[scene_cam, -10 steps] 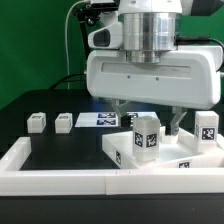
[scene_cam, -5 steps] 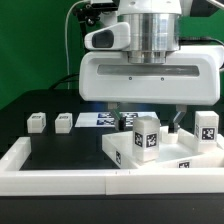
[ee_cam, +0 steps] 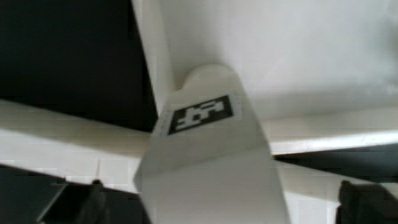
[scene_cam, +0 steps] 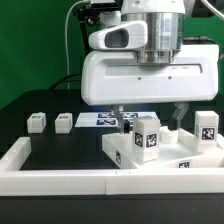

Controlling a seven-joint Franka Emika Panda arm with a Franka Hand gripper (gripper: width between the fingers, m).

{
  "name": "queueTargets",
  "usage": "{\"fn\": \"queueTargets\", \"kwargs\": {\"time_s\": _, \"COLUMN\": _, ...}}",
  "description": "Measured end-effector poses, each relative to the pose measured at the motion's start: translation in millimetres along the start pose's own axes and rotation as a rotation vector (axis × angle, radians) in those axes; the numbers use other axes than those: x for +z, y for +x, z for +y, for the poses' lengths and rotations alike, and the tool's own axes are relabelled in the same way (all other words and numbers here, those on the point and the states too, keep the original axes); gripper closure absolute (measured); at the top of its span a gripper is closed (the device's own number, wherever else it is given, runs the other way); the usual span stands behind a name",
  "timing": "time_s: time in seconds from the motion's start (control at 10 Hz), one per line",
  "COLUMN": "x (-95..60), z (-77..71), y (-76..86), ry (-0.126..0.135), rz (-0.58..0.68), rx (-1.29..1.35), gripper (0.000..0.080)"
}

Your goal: Assemble square table

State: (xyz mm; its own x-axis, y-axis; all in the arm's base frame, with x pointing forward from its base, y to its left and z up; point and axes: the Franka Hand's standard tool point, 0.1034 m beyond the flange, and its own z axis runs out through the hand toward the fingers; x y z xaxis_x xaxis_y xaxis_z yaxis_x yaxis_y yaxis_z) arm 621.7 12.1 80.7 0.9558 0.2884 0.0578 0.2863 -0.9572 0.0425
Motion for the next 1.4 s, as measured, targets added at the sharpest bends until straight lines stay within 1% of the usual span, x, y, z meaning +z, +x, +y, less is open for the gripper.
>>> {"fn": "queueTargets", "kwargs": {"time_s": 0.2, "x": -0.5, "z": 0.8, "y": 0.0, "ry": -0.006, "rz": -0.002, "rx": -0.16, "gripper": 0.015}}
{"fn": "queueTargets", "kwargs": {"time_s": 0.5, "x": -0.1, "z": -0.4, "y": 0.1, "ry": -0.007, "rz": -0.003, "rx": -0.15, "gripper": 0.0159}}
{"fn": "queueTargets", "kwargs": {"time_s": 0.6, "x": 0.0, "z": -0.4, "y": 0.1, "ry": -0.007, "rz": -0.003, "rx": -0.15, "gripper": 0.0341}}
{"fn": "queueTargets", "kwargs": {"time_s": 0.7, "x": 0.2, "z": 0.0, "y": -0.1, "ry": -0.007, "rz": -0.004, "rx": -0.149, "gripper": 0.0341}}
{"fn": "queueTargets", "kwargs": {"time_s": 0.8, "x": 0.4, "z": 0.3, "y": -0.3, "ry": -0.007, "rz": -0.004, "rx": -0.149, "gripper": 0.0477}}
{"fn": "queueTargets", "kwargs": {"time_s": 0.9, "x": 0.6, "z": 0.4, "y": -0.4, "ry": -0.007, "rz": -0.004, "rx": -0.148, "gripper": 0.0508}}
{"fn": "queueTargets", "kwargs": {"time_s": 1.2, "x": 0.7, "z": 0.3, "y": -0.4, "ry": -0.006, "rz": -0.003, "rx": -0.102, "gripper": 0.0508}}
{"fn": "queueTargets", "kwargs": {"time_s": 1.4, "x": 0.8, "z": 0.1, "y": -0.4, "ry": -0.005, "rz": -0.003, "rx": 0.027, "gripper": 0.0508}}
